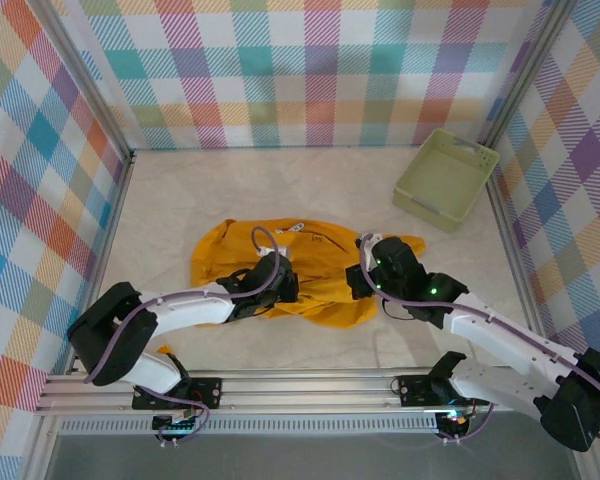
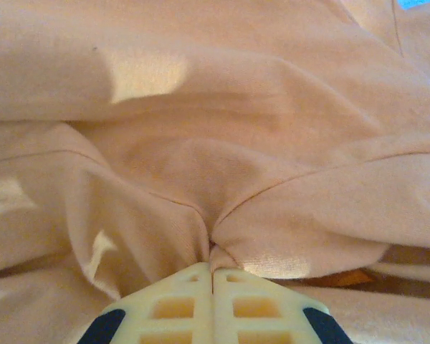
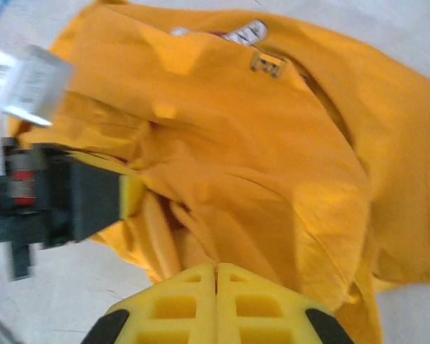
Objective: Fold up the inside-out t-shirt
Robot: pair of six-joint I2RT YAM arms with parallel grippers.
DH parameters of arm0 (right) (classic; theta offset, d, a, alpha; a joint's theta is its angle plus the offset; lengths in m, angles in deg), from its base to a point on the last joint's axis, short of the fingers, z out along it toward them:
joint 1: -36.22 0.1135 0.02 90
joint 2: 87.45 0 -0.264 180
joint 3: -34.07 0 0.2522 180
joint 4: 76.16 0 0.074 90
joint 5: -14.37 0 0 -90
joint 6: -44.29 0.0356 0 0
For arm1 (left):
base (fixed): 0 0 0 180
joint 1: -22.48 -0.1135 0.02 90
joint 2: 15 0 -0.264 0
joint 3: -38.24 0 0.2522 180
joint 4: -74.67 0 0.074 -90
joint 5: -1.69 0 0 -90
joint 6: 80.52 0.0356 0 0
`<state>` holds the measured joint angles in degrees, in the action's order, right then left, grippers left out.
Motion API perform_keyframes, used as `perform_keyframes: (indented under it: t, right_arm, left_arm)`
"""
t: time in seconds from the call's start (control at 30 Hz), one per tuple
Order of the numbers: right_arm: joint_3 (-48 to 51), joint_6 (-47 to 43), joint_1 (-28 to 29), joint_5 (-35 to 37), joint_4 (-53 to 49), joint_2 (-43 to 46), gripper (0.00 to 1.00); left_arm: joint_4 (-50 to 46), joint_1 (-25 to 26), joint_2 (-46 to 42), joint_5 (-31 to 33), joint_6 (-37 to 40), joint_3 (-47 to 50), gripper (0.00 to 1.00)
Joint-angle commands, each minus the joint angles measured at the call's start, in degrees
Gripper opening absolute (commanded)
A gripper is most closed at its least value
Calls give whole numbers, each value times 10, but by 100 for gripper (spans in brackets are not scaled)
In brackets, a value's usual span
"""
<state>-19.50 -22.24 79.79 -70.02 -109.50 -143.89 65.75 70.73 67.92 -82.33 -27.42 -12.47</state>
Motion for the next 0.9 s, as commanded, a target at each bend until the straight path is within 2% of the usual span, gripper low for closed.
perform_keyframes:
  t: [0.0, 0.1, 0.2, 0.27, 0.33, 0.37, 0.47, 0.6, 0.77, 0.87]
  right_arm:
    - [40, 64, -3, 13, -16, -7, 0]
    - [80, 103, -1, -30, -4, -14, 0]
    - [102, 126, 18, -51, -4, -5, 0]
    - [103, 132, 41, -44, -20, -1, 0]
    - [100, 138, 62, -42, -34, -1, 0]
    - [100, 141, 68, -42, -37, -3, 0]
    - [98, 155, 92, -38, -48, -17, 0]
    - [102, 175, 107, -12, -55, -45, 0]
    - [105, 190, 123, 10, -44, -83, 0]
    - [95, 193, 127, 14, -47, -119, 0]
  left_arm:
    - [34, 7, -22, -8, -3, 20, 6]
    - [20, 40, -23, 6, 17, 18, 10]
    - [-25, 44, -26, 37, 10, 12, 16]
    - [-53, 40, -31, 59, 12, 3, 26]
    - [-72, 36, -36, 69, 21, -12, 42]
    - [-79, 34, -37, 69, 25, -22, 44]
    - [-97, 36, -26, 57, 53, -61, 47]
    - [-144, 57, 12, 75, 85, -109, 48]
    - [-152, 57, 46, 63, 84, -121, 41]
    - [-135, 59, 50, 38, 96, -113, 43]
